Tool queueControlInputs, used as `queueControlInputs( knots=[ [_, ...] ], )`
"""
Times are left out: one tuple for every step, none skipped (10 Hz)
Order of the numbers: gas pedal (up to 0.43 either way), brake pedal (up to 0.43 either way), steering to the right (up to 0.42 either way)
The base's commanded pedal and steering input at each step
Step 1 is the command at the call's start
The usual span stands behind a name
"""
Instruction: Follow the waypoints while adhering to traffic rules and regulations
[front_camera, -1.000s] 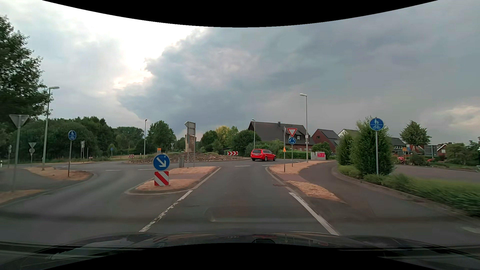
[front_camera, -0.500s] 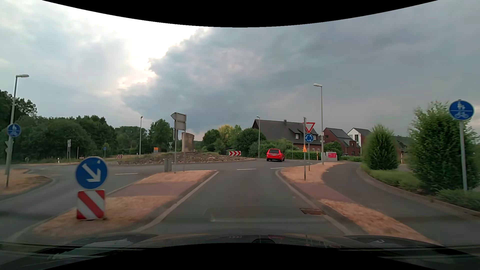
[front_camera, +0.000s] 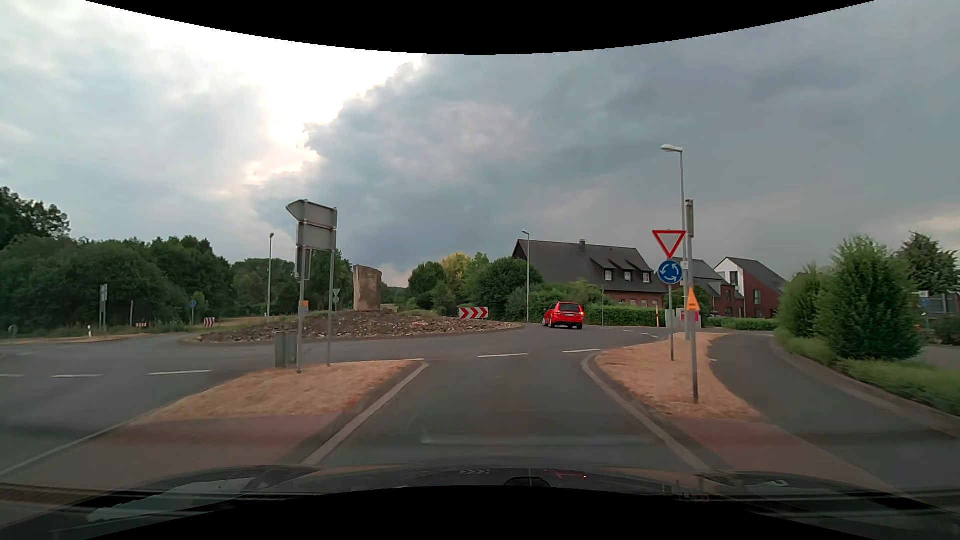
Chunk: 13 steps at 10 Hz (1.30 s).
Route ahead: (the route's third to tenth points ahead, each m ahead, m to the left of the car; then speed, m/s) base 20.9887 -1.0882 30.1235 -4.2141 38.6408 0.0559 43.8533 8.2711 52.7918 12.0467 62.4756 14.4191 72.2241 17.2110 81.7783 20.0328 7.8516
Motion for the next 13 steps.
queueControlInputs(
  knots=[
    [0.138, 0.000, -0.005],
    [0.150, 0.000, 0.005],
    [0.169, 0.000, 0.021],
    [0.169, 0.000, 0.038],
    [0.177, 0.000, 0.057],
    [0.177, 0.000, 0.073],
    [0.177, 0.000, 0.090],
    [0.177, 0.000, 0.110],
    [0.177, 0.000, 0.122],
    [0.177, 0.000, 0.130],
    [0.177, 0.000, 0.137],
    [0.177, 0.000, 0.143],
    [0.177, 0.000, 0.149]
  ],
)
